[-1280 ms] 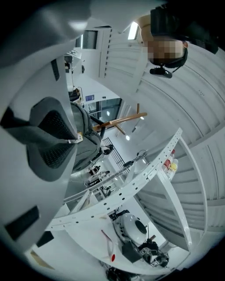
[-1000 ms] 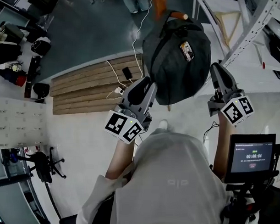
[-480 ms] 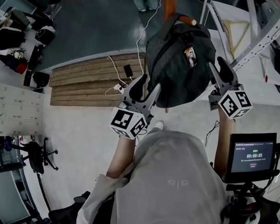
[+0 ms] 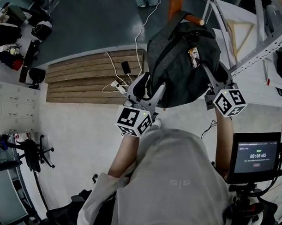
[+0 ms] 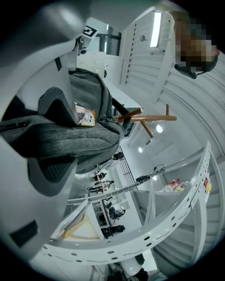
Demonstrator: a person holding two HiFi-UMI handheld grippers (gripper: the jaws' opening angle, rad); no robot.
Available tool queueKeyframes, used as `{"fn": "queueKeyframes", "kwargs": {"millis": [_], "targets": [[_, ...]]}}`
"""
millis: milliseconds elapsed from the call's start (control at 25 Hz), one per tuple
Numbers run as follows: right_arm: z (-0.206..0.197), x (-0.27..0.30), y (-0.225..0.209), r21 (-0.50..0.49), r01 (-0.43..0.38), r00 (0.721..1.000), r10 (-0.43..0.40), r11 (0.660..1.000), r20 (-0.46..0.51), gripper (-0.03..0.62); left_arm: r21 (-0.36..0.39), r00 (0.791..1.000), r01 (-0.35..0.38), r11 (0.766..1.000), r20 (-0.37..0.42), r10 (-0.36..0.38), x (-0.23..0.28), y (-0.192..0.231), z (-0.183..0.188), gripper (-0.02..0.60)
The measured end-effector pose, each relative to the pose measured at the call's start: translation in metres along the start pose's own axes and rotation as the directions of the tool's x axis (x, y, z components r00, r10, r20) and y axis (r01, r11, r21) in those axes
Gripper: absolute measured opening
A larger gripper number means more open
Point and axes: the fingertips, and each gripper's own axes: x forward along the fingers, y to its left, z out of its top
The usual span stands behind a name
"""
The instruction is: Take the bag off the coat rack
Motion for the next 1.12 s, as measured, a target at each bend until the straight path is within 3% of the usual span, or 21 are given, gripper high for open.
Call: {"fn": "queueKeyframes", "kwargs": {"millis": [120,400,640,1120], "targets": [[-0.004,-0.002,-0.003,-0.016,0.035,0.999,-0.035,0.999,-0.013,0.206,-0.061,1.0,0.022,0.998,0.01,-0.021,0.001,-0.001,-0.005,0.268],[-0.006,-0.004,-0.006,0.011,0.018,0.999,-0.018,1.0,-0.035,0.185,-0.1,0.998,0.028,0.995,0.063,-0.022,0.004,-0.004,-0.007,0.265],[-0.001,0.001,-0.006,0.01,0.034,0.999,-0.034,0.999,-0.023,0.156,-0.157,0.996,0.029,0.987,0.088,-0.015,0.011,0.0,-0.003,0.228],[0.001,0.005,-0.017,0.05,0.087,0.996,-0.087,0.995,-0.007,0.097,-0.191,0.99,-0.005,0.982,0.139,0.032,0.026,0.002,-0.001,0.175]]}}
